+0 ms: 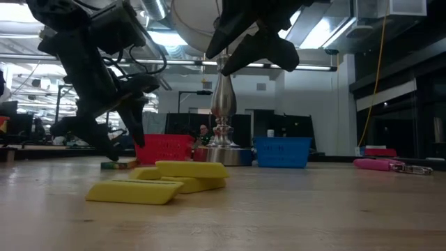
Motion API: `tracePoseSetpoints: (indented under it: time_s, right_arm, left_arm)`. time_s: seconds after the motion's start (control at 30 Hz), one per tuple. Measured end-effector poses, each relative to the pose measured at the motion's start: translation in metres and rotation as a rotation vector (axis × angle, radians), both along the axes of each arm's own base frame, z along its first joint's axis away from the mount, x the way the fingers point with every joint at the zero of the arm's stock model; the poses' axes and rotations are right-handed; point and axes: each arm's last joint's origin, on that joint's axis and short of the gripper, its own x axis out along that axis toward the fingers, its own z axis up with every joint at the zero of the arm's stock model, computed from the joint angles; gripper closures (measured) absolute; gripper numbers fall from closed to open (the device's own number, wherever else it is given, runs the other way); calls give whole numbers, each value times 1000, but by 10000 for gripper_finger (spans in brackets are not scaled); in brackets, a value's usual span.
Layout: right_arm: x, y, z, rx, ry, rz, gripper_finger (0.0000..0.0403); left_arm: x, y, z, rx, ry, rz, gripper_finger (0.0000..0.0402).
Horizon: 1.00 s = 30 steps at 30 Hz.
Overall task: Pick & Place School Supplies
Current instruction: Put the yellow crayon box into the orange basket
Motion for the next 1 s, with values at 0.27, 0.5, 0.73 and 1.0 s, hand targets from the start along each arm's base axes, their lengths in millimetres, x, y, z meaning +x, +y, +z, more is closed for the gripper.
tracePoseSetpoints:
  time_s: [0.27, 0.5, 0.73, 1.0]
  right_arm:
    - [0, 0, 0, 2, -1, -3, 220]
    - [0, 0, 0, 4, -1, -4, 220]
    - [0, 0, 0, 10, -2, -11, 220]
    - [0, 0, 0, 7, -7, -18, 220]
  left_arm:
    - [-4, -1, 1, -11, 36, -22, 146]
    - [-6, -2, 0, -11, 53, -29, 146]
    - [-11, -2, 6, -12, 36, -29, 146]
    - [-13, -1, 13, 7, 2, -16, 146]
